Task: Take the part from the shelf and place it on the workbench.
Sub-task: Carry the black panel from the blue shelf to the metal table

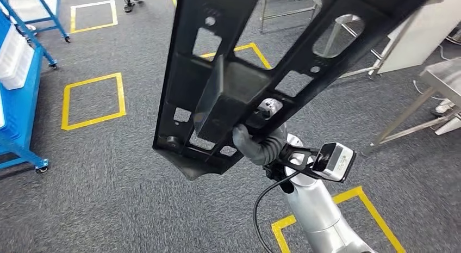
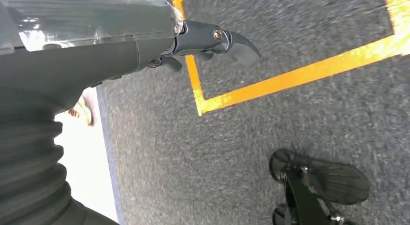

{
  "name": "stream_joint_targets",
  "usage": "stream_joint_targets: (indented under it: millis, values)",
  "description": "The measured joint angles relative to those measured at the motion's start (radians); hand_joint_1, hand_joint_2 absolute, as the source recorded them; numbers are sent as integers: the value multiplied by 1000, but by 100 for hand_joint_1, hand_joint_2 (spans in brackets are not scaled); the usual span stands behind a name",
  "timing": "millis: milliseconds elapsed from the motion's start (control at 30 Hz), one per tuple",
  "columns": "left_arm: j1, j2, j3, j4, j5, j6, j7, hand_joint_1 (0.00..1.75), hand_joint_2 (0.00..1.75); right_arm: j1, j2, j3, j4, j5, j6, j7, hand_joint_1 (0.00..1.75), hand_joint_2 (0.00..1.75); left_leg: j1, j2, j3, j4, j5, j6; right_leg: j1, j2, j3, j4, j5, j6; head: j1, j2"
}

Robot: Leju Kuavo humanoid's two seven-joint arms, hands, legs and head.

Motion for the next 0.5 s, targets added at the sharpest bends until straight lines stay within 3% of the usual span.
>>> stream_joint_targets:
  millis: [33,100,167,233,300,333,367,400,467,500]
  values:
    - [0,1,0,0,0,0,3,0,175,2,0,-5,-1,-6,-2,-3,175,175,-2,-7,4,-10,-3,3,-3,11,-4,-1,2,7,0,0]
    - [-2,3,0,0,0,1,6,0,175,11,-3,-20,-10,-18,-3,-14,175,175,-5,14,9,-20,3,13,-8,23,-8,-3,6,22,0,0]
    - [-3,3,0,0,0,2,7,0,175,22,-8,-39,-29,-29,-1,-31,175,175,-3,39,18,-34,9,27,-5,-19,-25,32,-18,31,0,0]
    - [0,3,0,0,0,3,9,0,175,35,-15,-53,-54,-36,4,-41,175,175,-5,66,22,-40,10,35,-3,-77,-79,141,-76,36,0,0]
    - [4,3,-1,0,0,4,10,0,175,56,-22,-63,-76,-40,7,-42,175,175,-8,95,22,-39,7,36,-7,-96,-138,253,-117,42,0,0]
    - [4,3,-2,0,0,4,10,0,175,65,-25,-66,-84,-40,8,-42,175,175,-8,109,22,-38,5,36,-8,-99,-146,267,-114,44,0,0]
    - [3,3,-2,0,0,4,10,0,175,72,-28,-69,-92,-41,10,-42,175,175,-9,122,22,-37,3,34,-10,-104,-132,240,-93,44,0,0]
    - [1,3,-2,0,0,3,10,0,175,76,-30,-71,-100,-39,11,-42,175,175,-9,134,24,-36,0,32,-10,-114,-97,177,-61,44,0,0]
    - [-1,3,-3,0,0,3,12,0,175,79,-32,-74,-116,-34,13,-43,175,175,-12,155,31,-33,-7,25,-5,-155,-21,40,-17,37,0,0]
    - [-1,3,-3,0,0,3,12,0,175,81,-33,-74,-124,-30,12,-43,175,175,-14,163,35,-33,-11,20,-2,-168,1,2,-9,32,0,0]
